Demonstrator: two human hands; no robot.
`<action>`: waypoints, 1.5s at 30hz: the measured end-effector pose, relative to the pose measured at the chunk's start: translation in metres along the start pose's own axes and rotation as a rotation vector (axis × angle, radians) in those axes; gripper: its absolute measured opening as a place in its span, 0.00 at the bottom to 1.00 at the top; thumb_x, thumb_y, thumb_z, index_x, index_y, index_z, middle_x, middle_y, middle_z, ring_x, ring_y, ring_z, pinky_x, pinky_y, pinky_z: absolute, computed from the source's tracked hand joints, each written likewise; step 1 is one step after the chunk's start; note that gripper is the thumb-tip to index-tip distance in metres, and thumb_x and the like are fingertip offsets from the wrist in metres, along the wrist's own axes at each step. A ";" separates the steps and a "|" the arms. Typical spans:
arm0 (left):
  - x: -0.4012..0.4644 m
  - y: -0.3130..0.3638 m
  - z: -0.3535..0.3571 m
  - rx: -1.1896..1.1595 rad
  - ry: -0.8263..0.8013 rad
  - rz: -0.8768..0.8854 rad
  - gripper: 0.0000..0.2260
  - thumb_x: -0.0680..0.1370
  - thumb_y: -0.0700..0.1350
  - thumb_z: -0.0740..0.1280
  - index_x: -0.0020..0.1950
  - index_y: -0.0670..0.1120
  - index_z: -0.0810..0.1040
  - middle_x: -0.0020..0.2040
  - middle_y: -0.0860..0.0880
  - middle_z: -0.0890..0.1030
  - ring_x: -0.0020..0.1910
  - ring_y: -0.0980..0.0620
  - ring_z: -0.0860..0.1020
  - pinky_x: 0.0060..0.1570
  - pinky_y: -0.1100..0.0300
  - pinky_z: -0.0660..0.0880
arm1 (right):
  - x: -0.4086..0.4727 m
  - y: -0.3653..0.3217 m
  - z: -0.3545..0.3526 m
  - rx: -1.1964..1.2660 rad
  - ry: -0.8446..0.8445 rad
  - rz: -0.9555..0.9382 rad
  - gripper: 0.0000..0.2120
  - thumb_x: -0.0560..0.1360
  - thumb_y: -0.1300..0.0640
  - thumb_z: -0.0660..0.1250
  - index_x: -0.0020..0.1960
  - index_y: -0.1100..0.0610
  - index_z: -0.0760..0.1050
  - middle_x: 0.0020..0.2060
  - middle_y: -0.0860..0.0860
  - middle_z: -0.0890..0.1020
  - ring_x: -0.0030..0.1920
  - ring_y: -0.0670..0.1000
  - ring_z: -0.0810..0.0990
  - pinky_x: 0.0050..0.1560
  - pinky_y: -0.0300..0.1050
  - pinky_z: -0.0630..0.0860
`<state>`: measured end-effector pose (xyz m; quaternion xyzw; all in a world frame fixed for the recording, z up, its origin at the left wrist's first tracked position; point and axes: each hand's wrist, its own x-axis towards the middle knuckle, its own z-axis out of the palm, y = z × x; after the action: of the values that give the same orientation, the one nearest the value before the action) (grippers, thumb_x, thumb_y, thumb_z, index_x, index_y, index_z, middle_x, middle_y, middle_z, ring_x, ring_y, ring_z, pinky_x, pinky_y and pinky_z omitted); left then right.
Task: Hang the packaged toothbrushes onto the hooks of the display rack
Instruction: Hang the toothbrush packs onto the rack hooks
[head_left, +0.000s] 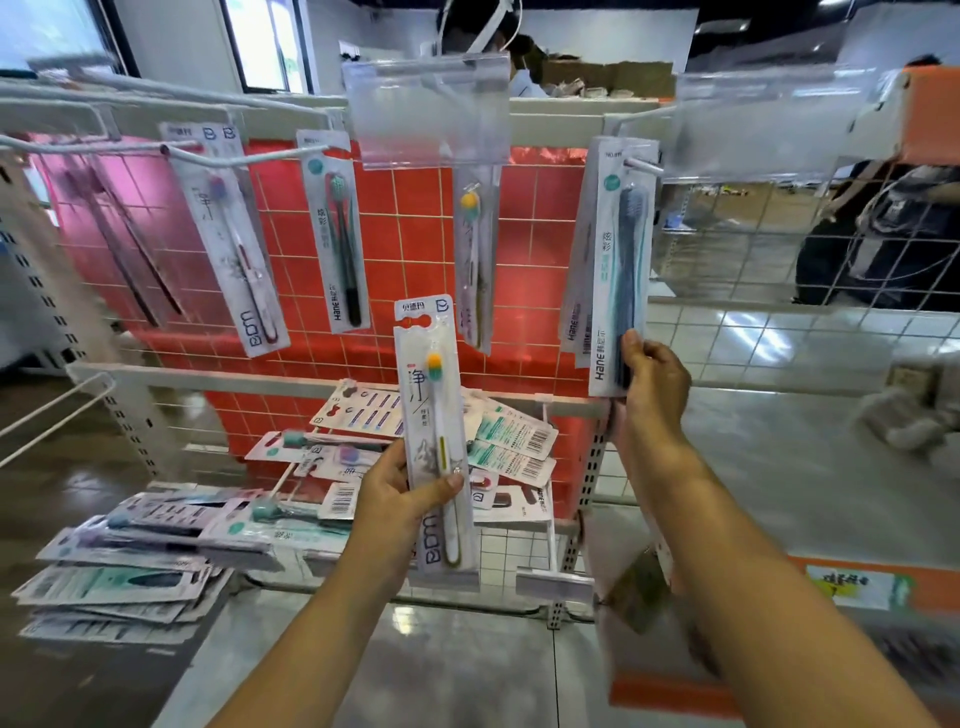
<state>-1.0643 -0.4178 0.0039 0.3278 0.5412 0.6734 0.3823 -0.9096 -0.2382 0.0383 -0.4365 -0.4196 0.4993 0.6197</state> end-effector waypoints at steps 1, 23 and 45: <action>-0.001 0.001 -0.001 0.005 -0.003 0.001 0.14 0.70 0.30 0.68 0.51 0.44 0.77 0.38 0.50 0.84 0.39 0.52 0.83 0.43 0.54 0.79 | 0.002 0.000 0.001 -0.004 -0.006 -0.006 0.11 0.63 0.42 0.70 0.30 0.49 0.78 0.38 0.57 0.83 0.43 0.60 0.82 0.44 0.66 0.78; -0.010 0.007 -0.014 0.014 -0.011 -0.011 0.16 0.68 0.34 0.71 0.53 0.45 0.77 0.42 0.49 0.84 0.42 0.51 0.83 0.41 0.59 0.79 | -0.105 0.021 0.021 -0.182 -0.538 0.190 0.10 0.75 0.50 0.64 0.52 0.55 0.76 0.50 0.51 0.81 0.50 0.50 0.78 0.45 0.42 0.73; 0.002 -0.004 -0.048 1.429 -0.030 0.355 0.22 0.79 0.51 0.61 0.72 0.50 0.64 0.60 0.50 0.77 0.59 0.49 0.73 0.53 0.56 0.71 | -0.098 -0.023 0.072 -0.014 -0.400 -0.235 0.10 0.76 0.60 0.65 0.56 0.55 0.70 0.45 0.48 0.81 0.41 0.38 0.81 0.41 0.32 0.77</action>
<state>-1.1060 -0.4387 -0.0096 0.5888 0.7815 0.2036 -0.0319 -0.9872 -0.3288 0.0709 -0.2814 -0.5852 0.4976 0.5752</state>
